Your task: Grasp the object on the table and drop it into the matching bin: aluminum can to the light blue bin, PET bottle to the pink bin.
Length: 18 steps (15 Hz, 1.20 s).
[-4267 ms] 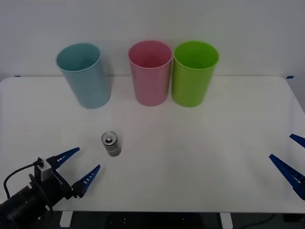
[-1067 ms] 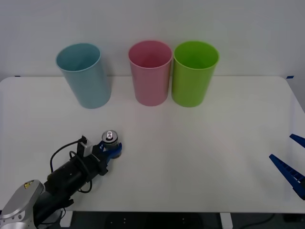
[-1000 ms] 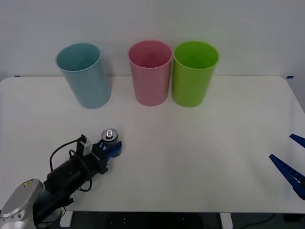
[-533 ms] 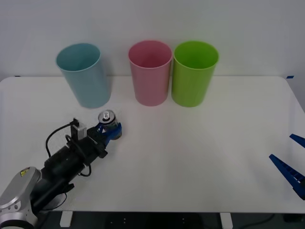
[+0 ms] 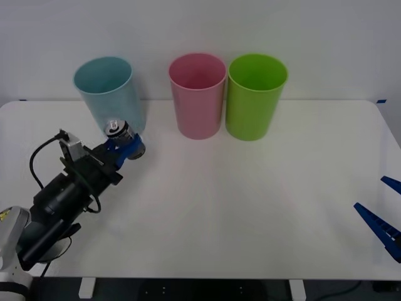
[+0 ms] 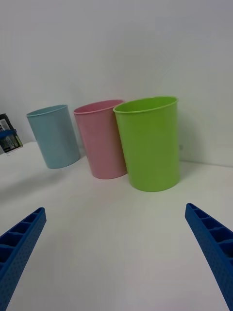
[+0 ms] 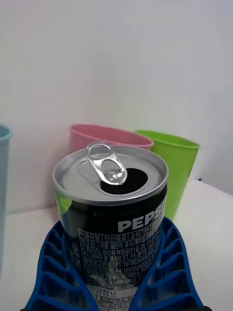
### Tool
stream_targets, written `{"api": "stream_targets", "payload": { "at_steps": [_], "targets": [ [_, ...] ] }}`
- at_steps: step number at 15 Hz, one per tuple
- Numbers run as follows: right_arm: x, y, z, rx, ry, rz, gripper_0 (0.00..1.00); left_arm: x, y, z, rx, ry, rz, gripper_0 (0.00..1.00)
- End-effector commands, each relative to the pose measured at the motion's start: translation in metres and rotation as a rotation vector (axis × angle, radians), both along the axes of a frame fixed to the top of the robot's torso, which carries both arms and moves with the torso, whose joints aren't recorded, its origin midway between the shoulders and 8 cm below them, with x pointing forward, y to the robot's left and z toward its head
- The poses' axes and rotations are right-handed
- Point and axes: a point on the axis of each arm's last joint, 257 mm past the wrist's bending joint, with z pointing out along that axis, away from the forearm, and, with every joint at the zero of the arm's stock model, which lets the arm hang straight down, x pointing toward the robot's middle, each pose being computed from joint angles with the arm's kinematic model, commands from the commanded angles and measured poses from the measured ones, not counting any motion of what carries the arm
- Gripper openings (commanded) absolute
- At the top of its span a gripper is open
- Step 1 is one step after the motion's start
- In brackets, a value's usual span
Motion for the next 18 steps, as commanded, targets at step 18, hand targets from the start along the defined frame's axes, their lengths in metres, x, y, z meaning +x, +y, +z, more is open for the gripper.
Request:
{"api": "stream_targets", "payload": {
  "at_steps": [18],
  "targets": [
    [0.000, 0.000, 0.000, 0.000, 0.000, 0.000, 1.00, 0.081, 0.069, 0.150, -0.128, -0.014, 0.147, 0.00]
  ]
}}
